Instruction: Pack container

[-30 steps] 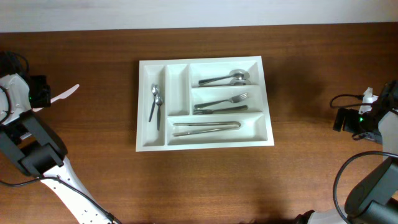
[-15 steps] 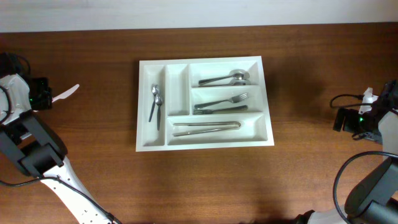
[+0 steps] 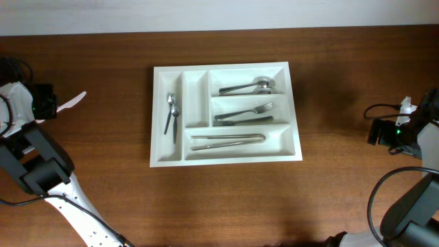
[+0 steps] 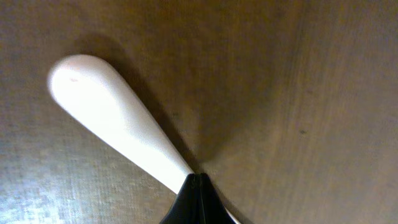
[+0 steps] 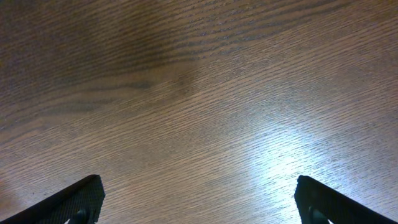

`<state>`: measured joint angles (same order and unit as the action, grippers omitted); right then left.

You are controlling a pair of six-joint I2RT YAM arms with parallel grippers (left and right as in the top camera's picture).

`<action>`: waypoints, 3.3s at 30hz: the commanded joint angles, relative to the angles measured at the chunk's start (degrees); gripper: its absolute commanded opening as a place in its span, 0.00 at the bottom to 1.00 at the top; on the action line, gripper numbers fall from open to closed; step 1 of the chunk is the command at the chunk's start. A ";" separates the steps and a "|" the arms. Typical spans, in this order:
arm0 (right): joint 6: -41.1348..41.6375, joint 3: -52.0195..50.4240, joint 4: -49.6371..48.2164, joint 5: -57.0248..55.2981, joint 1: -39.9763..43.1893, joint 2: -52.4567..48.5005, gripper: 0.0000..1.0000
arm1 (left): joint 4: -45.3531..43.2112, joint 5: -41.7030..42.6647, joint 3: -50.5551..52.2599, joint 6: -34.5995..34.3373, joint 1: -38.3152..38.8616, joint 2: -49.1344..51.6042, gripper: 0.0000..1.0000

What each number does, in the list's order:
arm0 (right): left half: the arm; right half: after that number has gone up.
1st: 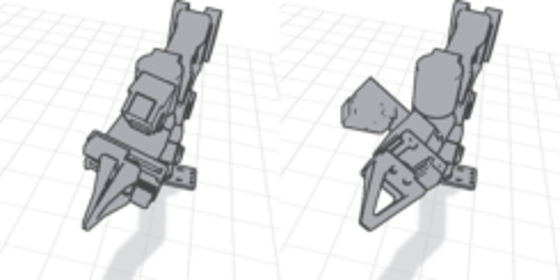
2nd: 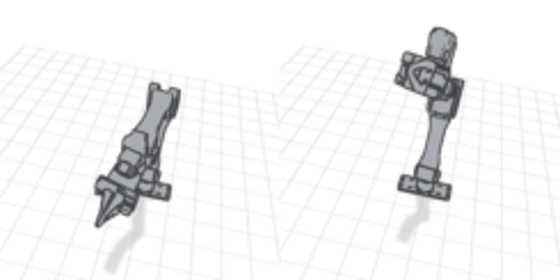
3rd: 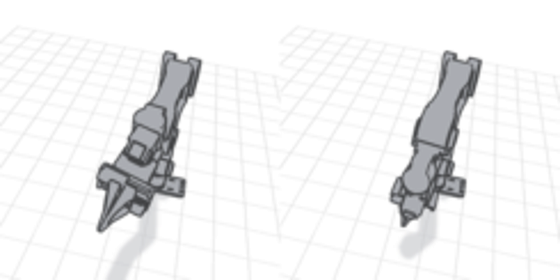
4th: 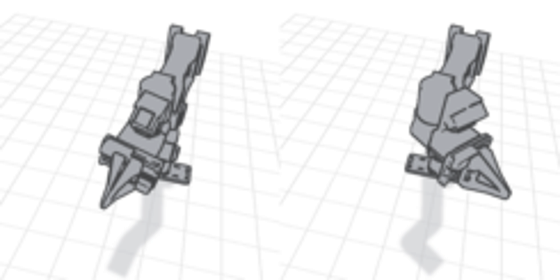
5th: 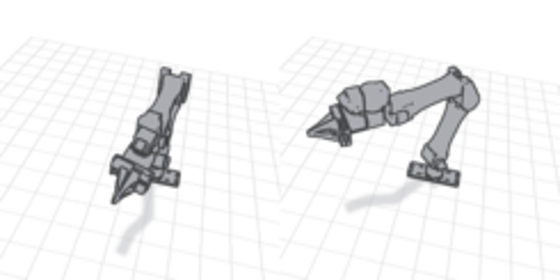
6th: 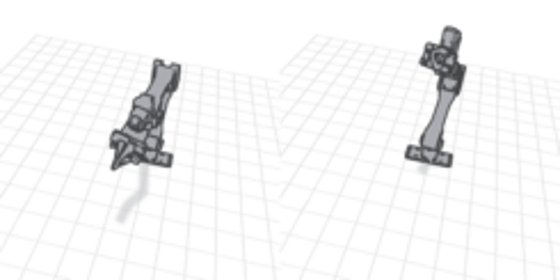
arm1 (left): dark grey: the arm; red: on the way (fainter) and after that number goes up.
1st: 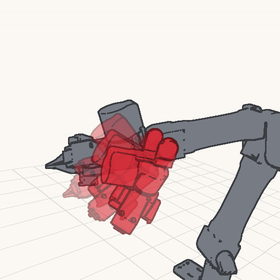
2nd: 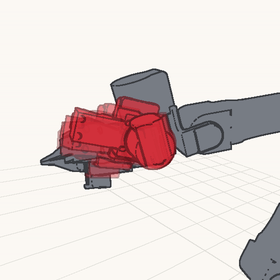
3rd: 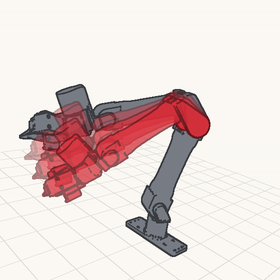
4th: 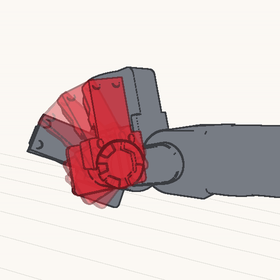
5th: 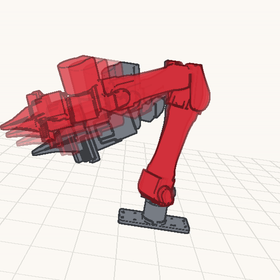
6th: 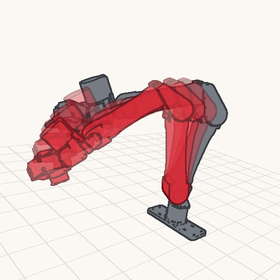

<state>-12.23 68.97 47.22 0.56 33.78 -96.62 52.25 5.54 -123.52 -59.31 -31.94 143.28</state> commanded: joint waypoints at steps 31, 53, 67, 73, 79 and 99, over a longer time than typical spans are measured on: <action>-0.20 0.02 -0.13 0.55 0.00 -0.31 0.99 | -1.64 0.87 0.66 2.01 0.24 0.24 0.02; -0.20 0.02 -0.13 0.55 0.00 -0.31 0.99 | -0.61 -0.87 0.76 2.01 0.28 0.24 0.02; -0.20 0.02 -0.13 0.55 0.00 -0.31 0.99 | -0.57 -0.74 0.81 2.01 0.28 0.24 0.02; -0.20 0.02 -0.13 0.55 0.00 -0.31 0.99 | -0.57 -0.63 0.83 2.01 0.28 0.28 0.02; -0.20 0.02 -0.13 0.55 0.00 -0.31 0.99 | -0.63 -0.66 0.83 2.01 0.28 0.31 0.02; -0.20 0.02 -0.13 0.52 0.00 -0.31 0.99 | -0.83 -0.85 2.60 2.01 0.28 0.39 0.02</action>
<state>-12.23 68.97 47.22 0.56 33.78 -96.62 51.33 5.54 -121.69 -58.04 -31.88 143.28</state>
